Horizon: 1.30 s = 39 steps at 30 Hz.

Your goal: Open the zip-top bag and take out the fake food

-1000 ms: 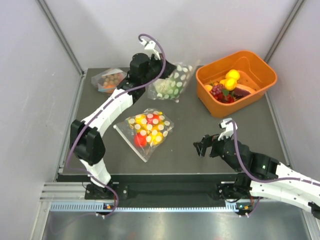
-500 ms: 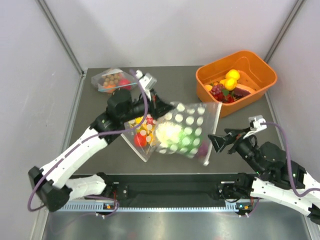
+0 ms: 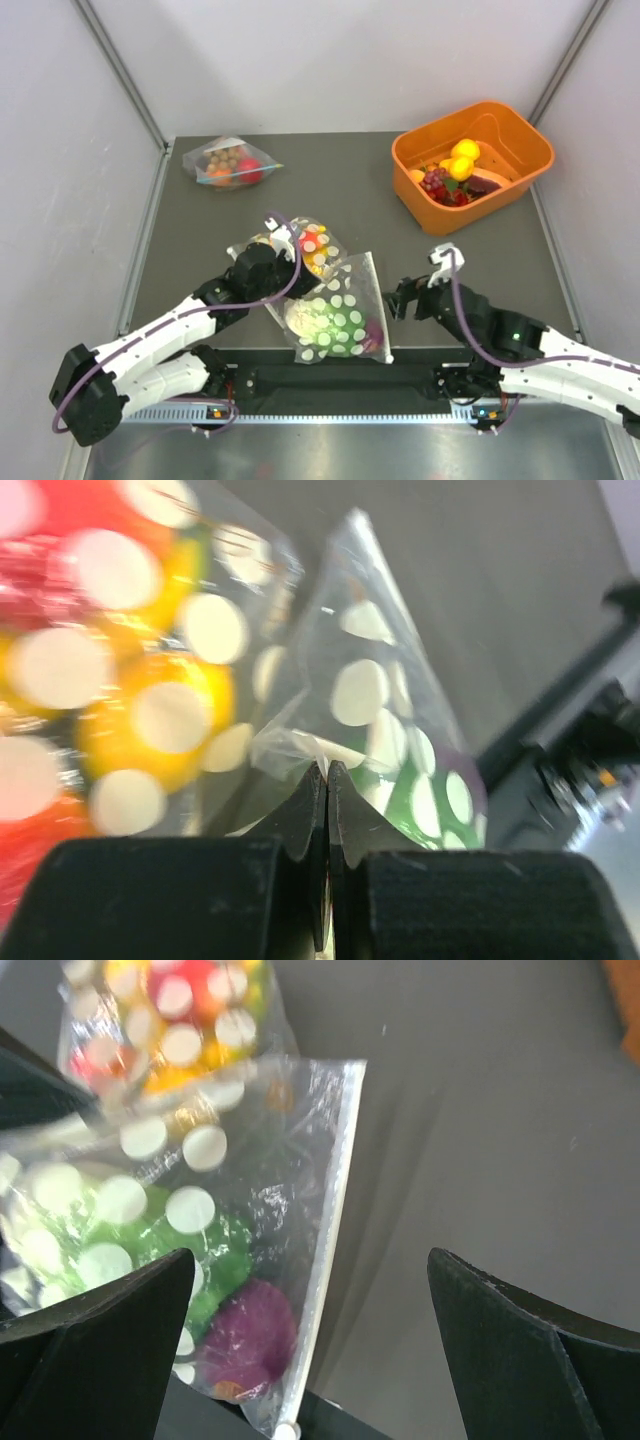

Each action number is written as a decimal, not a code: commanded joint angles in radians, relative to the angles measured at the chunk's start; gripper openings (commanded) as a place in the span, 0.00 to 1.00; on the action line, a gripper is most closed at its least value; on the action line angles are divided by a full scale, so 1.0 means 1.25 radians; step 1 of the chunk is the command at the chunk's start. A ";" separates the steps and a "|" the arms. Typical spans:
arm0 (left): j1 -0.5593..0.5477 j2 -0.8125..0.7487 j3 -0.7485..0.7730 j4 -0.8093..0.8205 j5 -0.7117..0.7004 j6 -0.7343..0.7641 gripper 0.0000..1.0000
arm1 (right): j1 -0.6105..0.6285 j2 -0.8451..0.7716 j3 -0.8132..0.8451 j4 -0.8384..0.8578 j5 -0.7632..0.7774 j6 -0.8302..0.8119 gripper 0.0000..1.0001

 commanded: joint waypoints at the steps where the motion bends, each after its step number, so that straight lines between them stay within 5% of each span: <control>1: -0.003 -0.037 0.020 -0.016 -0.183 -0.011 0.00 | 0.009 0.043 -0.049 0.110 -0.062 0.058 1.00; 7: -0.003 -0.026 0.025 -0.058 -0.342 -0.011 0.00 | 0.009 0.107 -0.134 0.192 -0.072 0.130 1.00; 15: -0.003 0.002 0.023 -0.050 -0.357 0.001 0.00 | -0.007 0.204 -0.210 0.337 -0.114 0.153 1.00; 22: -0.002 0.018 0.020 -0.055 -0.389 0.007 0.00 | -0.131 0.288 -0.256 0.518 -0.249 0.124 1.00; 31: 0.002 0.089 0.023 -0.013 -0.419 0.025 0.00 | -0.216 0.479 -0.274 0.803 -0.468 0.092 0.77; 39: 0.060 0.165 0.025 0.078 -0.428 0.044 0.00 | -0.225 0.661 -0.220 1.000 -0.607 0.126 0.47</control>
